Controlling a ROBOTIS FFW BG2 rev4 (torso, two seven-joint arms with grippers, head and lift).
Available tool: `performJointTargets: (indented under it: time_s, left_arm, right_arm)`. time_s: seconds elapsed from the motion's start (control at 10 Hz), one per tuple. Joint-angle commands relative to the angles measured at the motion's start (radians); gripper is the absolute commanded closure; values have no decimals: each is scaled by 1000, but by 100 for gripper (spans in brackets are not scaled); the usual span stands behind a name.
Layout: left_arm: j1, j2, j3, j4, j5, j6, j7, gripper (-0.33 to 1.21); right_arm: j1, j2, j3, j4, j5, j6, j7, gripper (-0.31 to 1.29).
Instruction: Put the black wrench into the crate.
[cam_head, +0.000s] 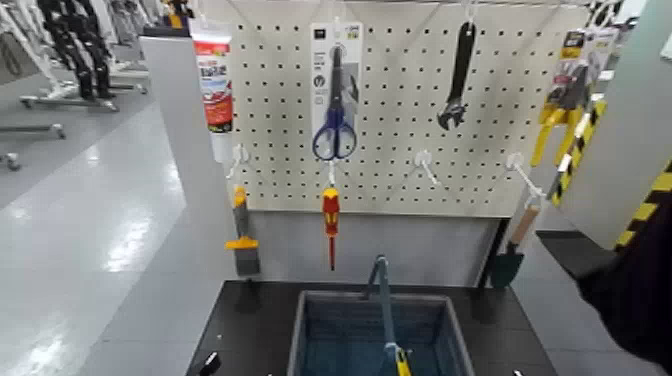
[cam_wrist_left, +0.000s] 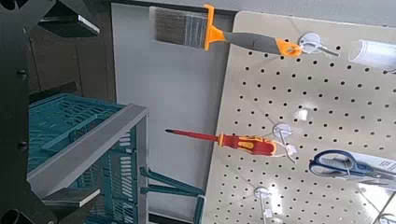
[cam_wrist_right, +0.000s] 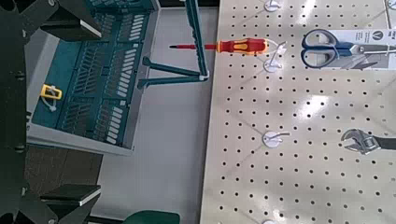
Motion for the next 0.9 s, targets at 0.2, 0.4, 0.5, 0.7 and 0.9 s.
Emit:
performJointTargets:
  time_s: [0.2,0.4,0.5,0.7,0.9]
  left_arm:
    - [-5,1,-2,2,-2,2,-2,10]
    - [-10,3,-6,6,-2,4,-5,10]
    - [-11,3,-6,8,-2,6,-5,10]
    - [-15,3,-8,11,-2,9,-8,10]
    - [-19,3,-11,14,-1,10,-9,10]
  right_arm:
    - [-1,7,-20,0,-22,7,-2,14]
    - [-26,18,-26,-14,-37,53,-17,13]
    - [-47,17,-26,-31,-70,105,-16,16]
    - [-103,7,-40,-76,-96,194,4,23]
    - [-176,20,-95,-115,-97,284,101,25]
